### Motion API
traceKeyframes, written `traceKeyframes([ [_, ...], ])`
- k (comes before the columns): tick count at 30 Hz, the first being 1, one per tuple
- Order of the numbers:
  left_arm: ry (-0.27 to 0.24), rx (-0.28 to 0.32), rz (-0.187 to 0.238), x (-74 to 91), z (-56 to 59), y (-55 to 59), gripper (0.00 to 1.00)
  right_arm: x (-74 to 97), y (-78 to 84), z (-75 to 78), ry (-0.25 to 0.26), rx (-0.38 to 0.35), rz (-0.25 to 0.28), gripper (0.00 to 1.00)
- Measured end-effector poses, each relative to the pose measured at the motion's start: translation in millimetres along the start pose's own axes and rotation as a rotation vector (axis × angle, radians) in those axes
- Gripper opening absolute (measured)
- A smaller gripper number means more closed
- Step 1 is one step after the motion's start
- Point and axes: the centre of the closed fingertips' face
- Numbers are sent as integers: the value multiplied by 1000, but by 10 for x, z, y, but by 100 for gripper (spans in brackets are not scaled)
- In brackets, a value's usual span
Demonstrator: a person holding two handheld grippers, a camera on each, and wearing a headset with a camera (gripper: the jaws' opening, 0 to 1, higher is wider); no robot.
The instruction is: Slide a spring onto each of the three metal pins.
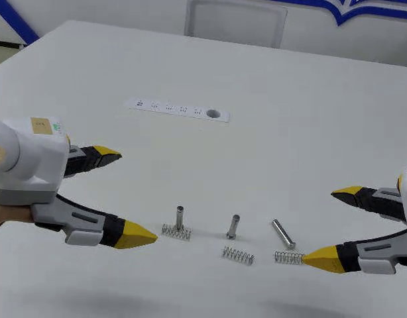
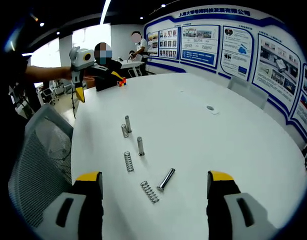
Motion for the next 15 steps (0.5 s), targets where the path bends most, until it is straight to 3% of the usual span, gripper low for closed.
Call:
traceKeyframes([
  [10,9,0,-14,-35,0,38,98,-116,-32,84,21,-28,20,78],
  [15,-1,13,5,-19,-22,25,98,-195,-50,126,26,-48,30,70],
])
Point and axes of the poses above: the centre of the closed fingertips' face, and the gripper's own axes: x roughly backward along the fingers, z roughly to its right, y roughly out of its underside, and after that the axes turned 7 degrees about y, right-handed
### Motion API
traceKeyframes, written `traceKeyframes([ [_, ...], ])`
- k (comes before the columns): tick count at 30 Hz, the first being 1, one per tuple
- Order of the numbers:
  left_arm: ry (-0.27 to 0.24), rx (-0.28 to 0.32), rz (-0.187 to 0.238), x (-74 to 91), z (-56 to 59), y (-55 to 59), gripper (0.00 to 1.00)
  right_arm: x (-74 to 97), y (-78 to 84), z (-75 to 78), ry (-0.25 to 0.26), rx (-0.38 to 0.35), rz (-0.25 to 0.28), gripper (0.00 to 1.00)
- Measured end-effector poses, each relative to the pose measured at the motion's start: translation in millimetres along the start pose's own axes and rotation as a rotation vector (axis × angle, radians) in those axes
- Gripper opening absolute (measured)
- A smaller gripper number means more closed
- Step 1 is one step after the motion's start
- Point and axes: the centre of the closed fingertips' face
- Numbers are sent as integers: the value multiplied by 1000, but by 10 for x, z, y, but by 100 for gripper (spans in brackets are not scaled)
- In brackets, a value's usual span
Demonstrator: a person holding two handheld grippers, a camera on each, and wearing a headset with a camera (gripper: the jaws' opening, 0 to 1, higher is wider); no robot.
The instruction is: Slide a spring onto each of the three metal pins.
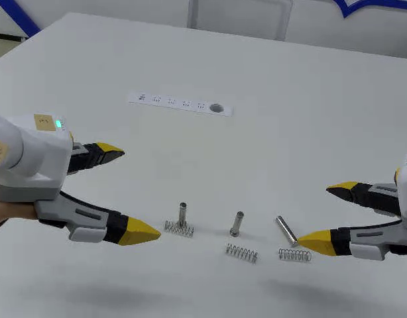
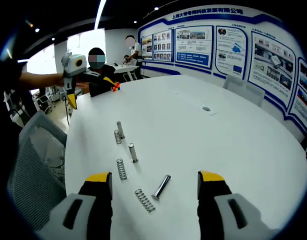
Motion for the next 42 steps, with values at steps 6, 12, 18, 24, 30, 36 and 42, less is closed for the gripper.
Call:
traceKeyframes([
  [6,2,3,-10,3,-2,42,97,-101,25,37,6,-14,-9,67],
  [12,8,9,-10,-12,12,59,97,-178,50,-19,-30,-37,-11,61],
  [18,16,10,-31,-53,17,113,96,-268,139,-70,-45,-33,-42,60],
  [24,20,22,-22,-105,24,132,97,-391,184,-48,-37,-79,-45,57],
  [30,20,19,-33,-119,26,167,97,-516,257,45,8,-100,-71,46],
  [36,16,28,-33,-123,16,190,97,-583,340,122,35,-136,-96,39],
  [42,17,37,-29,-121,30,208,96,-655,407,137,60,-152,-125,34],
])
Point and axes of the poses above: the centre of the closed fingertips' face, and the gripper's own axes: x roughly backward along the fingers, z roughly to its right, y roughly out of its underside, and after that the axes turned 7 degrees about y, right-handed
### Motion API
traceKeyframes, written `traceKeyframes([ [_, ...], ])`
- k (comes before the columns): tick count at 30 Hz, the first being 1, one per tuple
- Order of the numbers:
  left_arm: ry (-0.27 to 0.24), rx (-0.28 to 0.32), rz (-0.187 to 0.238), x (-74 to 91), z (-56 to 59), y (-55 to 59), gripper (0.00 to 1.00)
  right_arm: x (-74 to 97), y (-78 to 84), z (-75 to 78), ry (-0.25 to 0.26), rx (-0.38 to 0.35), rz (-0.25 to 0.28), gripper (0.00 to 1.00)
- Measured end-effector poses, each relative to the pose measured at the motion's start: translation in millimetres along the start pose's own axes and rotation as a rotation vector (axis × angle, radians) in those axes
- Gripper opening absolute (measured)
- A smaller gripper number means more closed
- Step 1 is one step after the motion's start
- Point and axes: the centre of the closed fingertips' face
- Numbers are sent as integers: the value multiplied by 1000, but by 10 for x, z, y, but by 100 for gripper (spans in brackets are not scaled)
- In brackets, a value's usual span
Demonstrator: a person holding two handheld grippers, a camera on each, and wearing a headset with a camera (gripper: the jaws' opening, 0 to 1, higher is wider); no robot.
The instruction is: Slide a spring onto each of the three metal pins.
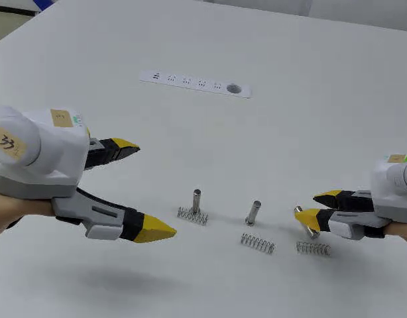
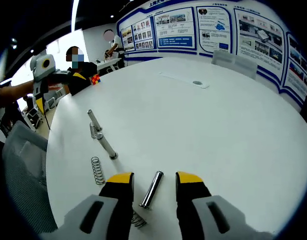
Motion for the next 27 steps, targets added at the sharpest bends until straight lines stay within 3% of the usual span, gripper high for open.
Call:
traceKeyframes([
  [7,-7,13,2,25,28,41,96,-99,11,0,20,-60,-31,26],
  [13,-5,19,-2,32,46,67,96,-144,65,20,44,-69,-66,24],
  [19,-11,26,4,41,33,70,95,-168,98,25,57,-72,-85,21],
  [27,-14,29,14,32,28,49,95,-221,122,-28,60,-14,-113,18],
])
Point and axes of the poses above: the centre of the closed fingertips' face, and the gripper's own axes: x roughly backward along the fingers, z roughly to its right, y roughly out of its underside, and after that the axes turned 7 degrees about y, right-handed
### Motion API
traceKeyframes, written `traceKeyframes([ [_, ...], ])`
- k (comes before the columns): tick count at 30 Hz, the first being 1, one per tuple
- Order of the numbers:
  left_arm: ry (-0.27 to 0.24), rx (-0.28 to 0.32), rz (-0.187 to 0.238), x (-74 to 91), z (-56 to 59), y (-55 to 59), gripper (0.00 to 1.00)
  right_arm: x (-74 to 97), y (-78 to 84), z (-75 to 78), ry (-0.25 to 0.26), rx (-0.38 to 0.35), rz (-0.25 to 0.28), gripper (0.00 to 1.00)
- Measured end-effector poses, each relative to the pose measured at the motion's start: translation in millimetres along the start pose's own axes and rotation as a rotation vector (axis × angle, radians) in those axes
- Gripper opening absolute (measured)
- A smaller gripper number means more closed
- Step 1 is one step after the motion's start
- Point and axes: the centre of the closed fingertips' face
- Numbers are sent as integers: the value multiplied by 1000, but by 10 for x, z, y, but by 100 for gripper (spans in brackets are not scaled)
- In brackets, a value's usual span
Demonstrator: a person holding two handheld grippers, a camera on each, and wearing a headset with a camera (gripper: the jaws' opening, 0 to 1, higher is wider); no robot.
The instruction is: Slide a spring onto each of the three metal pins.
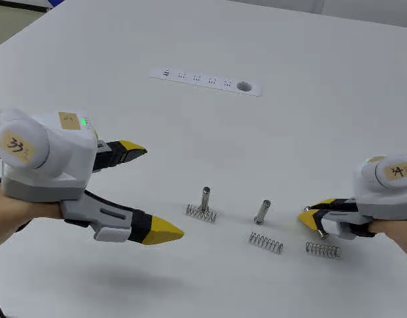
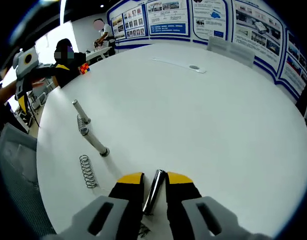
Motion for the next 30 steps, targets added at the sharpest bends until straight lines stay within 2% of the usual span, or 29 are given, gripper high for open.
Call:
traceKeyframes([
  [7,6,7,14,-1,28,-14,95,-11,15,50,30,-22,-14,13],
  [12,19,-10,-3,2,38,7,95,-20,22,57,47,-26,-34,11],
  [19,4,-6,22,-1,14,-50,95,-24,33,52,66,-43,-64,9],
  [24,5,-16,13,3,15,-57,95,-45,27,82,79,-59,-84,9],
  [30,-14,-25,39,50,3,-127,93,-39,26,73,86,-79,-94,9],
])
Point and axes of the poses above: the centre of the closed fingertips' face, and the gripper's own axes: x roughly backward along the fingers, z roughly to its right, y roughly out of its underside, and after that the axes turned 7 degrees about y, right-handed
